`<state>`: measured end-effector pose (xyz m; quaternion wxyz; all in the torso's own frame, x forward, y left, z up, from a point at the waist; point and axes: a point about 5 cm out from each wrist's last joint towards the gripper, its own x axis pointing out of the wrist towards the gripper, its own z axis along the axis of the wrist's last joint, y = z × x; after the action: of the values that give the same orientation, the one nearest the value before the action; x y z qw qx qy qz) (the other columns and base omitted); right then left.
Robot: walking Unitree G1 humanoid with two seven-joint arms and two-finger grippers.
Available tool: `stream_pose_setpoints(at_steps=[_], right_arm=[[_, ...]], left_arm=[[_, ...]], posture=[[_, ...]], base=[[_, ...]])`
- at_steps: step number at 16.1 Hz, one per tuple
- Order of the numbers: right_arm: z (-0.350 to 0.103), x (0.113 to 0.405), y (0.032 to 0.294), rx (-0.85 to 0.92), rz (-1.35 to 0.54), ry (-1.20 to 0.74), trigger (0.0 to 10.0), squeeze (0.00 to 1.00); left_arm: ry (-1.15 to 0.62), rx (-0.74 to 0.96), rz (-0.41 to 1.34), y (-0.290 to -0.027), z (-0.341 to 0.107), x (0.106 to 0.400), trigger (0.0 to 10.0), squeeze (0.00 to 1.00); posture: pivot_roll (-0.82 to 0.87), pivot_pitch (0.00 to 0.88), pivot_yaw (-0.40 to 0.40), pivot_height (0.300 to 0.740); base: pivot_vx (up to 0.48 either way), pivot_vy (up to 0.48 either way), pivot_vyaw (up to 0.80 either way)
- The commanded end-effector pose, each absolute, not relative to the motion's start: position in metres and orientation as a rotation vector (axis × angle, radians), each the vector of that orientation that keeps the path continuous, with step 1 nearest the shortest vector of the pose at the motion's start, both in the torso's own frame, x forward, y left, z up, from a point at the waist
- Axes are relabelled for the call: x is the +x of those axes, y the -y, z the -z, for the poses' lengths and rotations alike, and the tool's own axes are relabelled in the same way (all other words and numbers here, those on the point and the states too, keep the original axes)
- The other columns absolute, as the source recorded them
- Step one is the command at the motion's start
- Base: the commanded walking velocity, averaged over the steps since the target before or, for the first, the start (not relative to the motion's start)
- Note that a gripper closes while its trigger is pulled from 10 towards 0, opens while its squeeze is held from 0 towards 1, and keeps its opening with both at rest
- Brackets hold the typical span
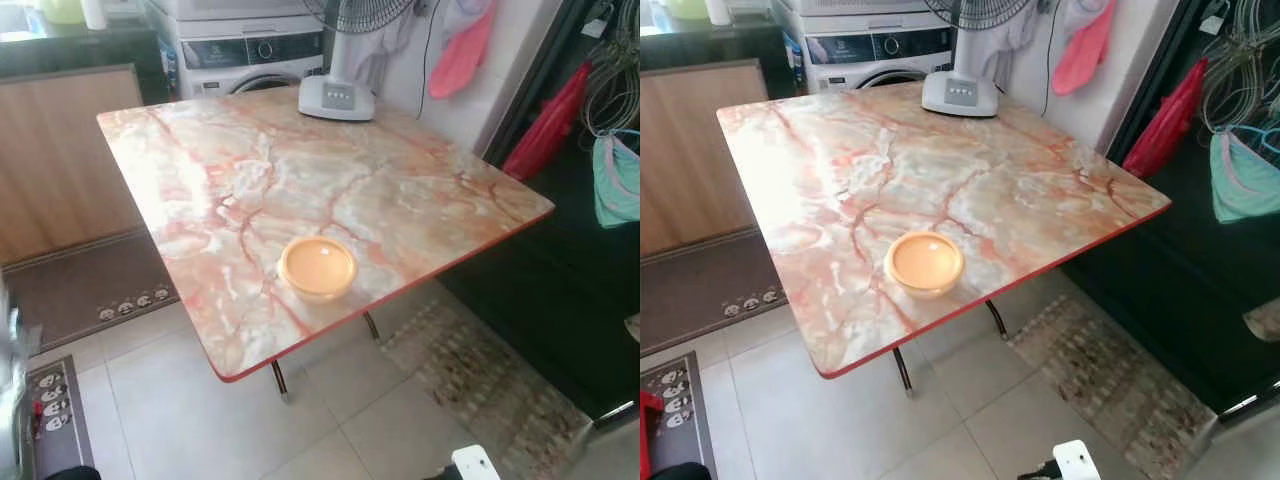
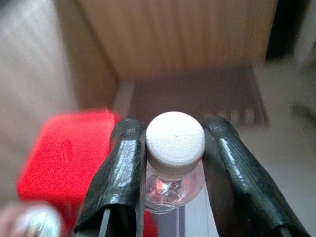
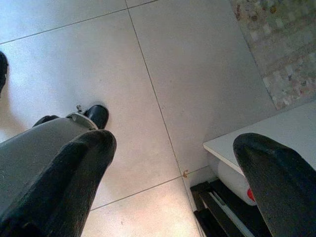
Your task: Restocking fridge
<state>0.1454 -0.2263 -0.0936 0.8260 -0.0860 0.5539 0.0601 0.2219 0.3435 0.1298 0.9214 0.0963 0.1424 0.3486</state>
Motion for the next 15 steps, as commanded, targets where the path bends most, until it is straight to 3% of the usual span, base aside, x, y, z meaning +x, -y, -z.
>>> stream_pose_setpoints(at_steps=[1,3,4,6,13,15], right_arm=[[0.092,0.146,0.231,-0.186,-0.117,-1.174,10.0,0.00],[0.092,0.146,0.230,-0.180,-0.112,-1.172,10.0,0.00],[0.093,0.146,0.230,-0.164,-0.099,-1.169,10.0,0.00],[0.093,0.145,0.228,-0.136,-0.072,-1.161,10.0,0.00],[0.095,0.143,0.222,-0.077,-0.034,-1.164,10.0,0.00],[0.096,0.143,0.222,-0.049,-0.015,-1.157,10.0,0.00]], left_arm=[[-0.405,0.136,-0.682,-0.342,-0.085,0.213,10.0,0.00],[-0.564,0.157,-0.601,-0.335,-0.036,0.198,10.0,0.00],[-0.640,0.089,-0.544,-0.324,-0.006,0.184,10.0,0.00],[-0.734,0.055,-0.502,-0.312,0.023,0.165,10.0,0.00],[-0.948,0.257,-0.339,-0.291,0.073,0.129,10.0,0.00],[-0.974,0.223,-0.332,-0.285,0.077,0.129,10.0,0.00]], posture=[[0.23,0.000,-0.131,0.740],[0.23,0.000,-0.127,0.740],[0.21,0.000,-0.114,0.740],[0.20,0.000,-0.091,0.740],[0.18,0.000,-0.059,0.740],[0.17,0.000,-0.051,0.740]], base=[[0.000,0.000,0.00],[0.000,0.000,0.00],[0.000,0.000,0.00],[0.000,0.000,0.00],[0.000,0.000,0.00],[0.000,0.000,0.00]])
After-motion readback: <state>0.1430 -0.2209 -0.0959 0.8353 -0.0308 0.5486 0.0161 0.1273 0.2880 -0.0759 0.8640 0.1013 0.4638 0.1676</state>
